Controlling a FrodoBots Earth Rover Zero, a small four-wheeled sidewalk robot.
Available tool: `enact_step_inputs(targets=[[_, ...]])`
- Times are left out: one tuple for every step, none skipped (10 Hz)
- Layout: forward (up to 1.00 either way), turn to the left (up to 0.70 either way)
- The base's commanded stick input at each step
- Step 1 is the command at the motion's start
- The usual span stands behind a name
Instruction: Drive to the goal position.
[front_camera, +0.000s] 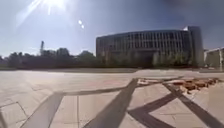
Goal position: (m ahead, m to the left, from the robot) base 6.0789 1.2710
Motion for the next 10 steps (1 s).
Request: enact_step_inputs(targets=[[0.70,0.05],[0.70,0.09],[0.70,0.13],[0.70,0.16],[0.70,0.20],[0.70,0.18],[0.70,0.14],[0.70,0.10],[0.70,0.06],[0.70,0.02]])
